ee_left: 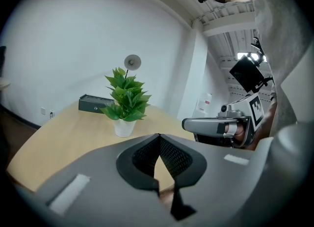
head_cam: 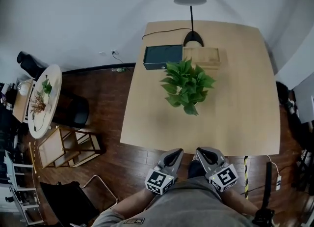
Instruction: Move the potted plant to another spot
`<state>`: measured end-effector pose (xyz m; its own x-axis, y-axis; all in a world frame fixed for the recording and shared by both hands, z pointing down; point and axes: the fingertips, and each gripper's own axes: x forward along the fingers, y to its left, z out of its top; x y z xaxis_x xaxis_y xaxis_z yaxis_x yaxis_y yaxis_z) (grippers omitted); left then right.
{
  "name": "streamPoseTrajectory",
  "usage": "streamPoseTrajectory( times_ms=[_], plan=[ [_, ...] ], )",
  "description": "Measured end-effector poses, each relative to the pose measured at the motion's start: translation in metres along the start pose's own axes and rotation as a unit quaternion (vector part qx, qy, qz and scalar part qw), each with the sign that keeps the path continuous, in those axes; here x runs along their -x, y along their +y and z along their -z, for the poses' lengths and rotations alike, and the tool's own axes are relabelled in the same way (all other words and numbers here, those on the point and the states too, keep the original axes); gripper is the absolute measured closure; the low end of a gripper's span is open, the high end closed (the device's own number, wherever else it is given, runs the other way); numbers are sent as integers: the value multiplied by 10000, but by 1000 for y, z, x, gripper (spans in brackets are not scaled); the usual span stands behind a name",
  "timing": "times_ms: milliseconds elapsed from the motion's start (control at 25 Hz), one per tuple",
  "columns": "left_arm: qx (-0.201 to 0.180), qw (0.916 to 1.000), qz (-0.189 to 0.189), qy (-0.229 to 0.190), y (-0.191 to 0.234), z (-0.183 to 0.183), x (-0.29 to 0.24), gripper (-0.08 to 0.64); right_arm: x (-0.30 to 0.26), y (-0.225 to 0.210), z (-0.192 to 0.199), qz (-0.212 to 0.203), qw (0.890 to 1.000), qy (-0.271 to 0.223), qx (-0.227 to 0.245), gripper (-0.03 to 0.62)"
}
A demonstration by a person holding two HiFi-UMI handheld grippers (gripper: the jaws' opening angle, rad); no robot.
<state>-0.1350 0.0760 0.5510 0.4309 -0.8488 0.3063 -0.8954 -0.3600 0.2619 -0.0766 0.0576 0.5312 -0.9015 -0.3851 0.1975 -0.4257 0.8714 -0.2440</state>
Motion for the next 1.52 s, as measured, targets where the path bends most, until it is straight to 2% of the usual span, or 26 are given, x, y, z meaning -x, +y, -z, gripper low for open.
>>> streamPoseTrajectory(
  times_ms=[240, 520, 760, 880, 920, 1000, 1200, 1360, 1520],
  plan=[
    [5, 9995, -315, 70, 25, -17, -33, 560, -10, -36, -10, -109, 9999, 74, 1, 588],
    [-27, 9989, -401, 241, 65, -16, -64, 560, -33, -84, -5, 173, 9993, 316, 15, 588],
    [-113, 9980, -389, 492, 115, -2, -96, 560, -72, -123, 12, 473, 9951, 862, 100, 586],
    [-249, 9969, -435, 610, 145, 7, -114, 560, -92, -139, 21, 471, 9930, 1071, 176, 577],
    [-307, 9965, -383, 676, 152, 11, -120, 515, -98, -144, 25, 454, 9918, 1173, 211, 570],
    [-525, 9950, -243, 814, 162, 17, -132, 427, -110, -153, 35, 422, 9890, 1391, 278, 456],
    [-1302, 9855, 315, 1041, 169, 24, -151, 292, -123, -169, 58, 209, 9795, 1903, 622, 313],
    [-1878, 9728, 702, 1157, 176, 23, -170, 254, -139, -183, 63, -5, 9738, 2055, 973, 262],
    [-2174, 9632, 1102, 1136, 176, 19, -186, 214, -161, -187, 65, -313, 9672, 2145, 1328, 242]
  ],
)
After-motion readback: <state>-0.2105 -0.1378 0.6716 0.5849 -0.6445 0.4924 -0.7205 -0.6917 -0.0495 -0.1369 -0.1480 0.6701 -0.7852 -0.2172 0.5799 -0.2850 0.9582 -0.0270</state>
